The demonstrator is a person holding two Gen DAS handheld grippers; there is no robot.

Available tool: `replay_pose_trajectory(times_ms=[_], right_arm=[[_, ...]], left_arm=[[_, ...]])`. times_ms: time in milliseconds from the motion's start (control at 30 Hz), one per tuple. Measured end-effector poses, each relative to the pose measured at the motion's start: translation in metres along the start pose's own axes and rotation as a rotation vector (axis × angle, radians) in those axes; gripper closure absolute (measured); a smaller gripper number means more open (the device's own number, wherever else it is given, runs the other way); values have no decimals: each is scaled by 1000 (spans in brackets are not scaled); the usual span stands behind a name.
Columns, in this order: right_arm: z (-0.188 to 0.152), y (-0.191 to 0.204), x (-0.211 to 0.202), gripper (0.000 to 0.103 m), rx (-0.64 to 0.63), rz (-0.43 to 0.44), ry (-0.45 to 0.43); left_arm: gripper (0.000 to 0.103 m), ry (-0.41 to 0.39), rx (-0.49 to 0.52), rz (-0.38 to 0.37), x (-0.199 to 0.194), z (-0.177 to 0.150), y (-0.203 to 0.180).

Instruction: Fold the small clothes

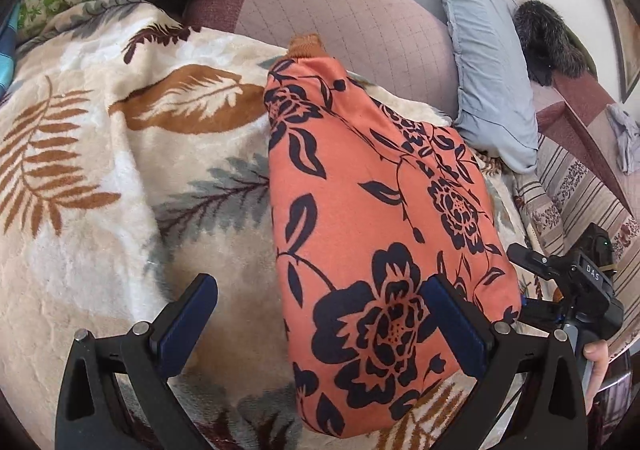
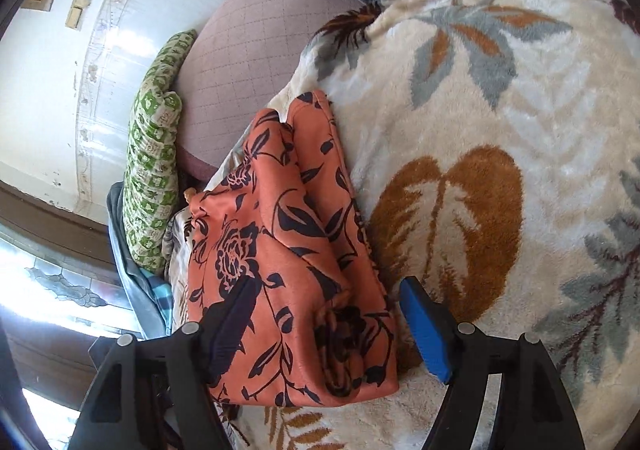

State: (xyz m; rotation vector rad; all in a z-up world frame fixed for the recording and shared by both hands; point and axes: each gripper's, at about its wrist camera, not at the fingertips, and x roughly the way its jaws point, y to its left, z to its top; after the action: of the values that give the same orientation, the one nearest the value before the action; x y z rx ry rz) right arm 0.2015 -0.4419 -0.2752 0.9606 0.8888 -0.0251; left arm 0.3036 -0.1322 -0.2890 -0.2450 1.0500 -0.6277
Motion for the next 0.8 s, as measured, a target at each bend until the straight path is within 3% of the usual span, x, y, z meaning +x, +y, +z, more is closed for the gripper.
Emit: replay_pose_trajectory(times_ms=[167,200,233,267,367,533,800], right_arm=[[-2,-14,23,26,27,78,39],[-2,-13,26,27,21,104,42],[-3,-10,29,28,18,139,57],[-5,-9,34,30,25,177,77],[-12,3,43,34,-26,135,81],[-18,13,43,53,-37,86,62],[-22,53,18,63,-135,85,-3]], left_arm=[[1,35,-17,-90,9,-2,-1],[8,41,-16,-113,10,-2,-3],[24,52,-16,-131,13,-3,-5],[28,61,-16,-132,15,-4,-7],[35,48,-2,-114,16,-5,-11],[53,32,-8,-125,11,-1,-12],[58,-32,-13,-91,-15,7,-13]])
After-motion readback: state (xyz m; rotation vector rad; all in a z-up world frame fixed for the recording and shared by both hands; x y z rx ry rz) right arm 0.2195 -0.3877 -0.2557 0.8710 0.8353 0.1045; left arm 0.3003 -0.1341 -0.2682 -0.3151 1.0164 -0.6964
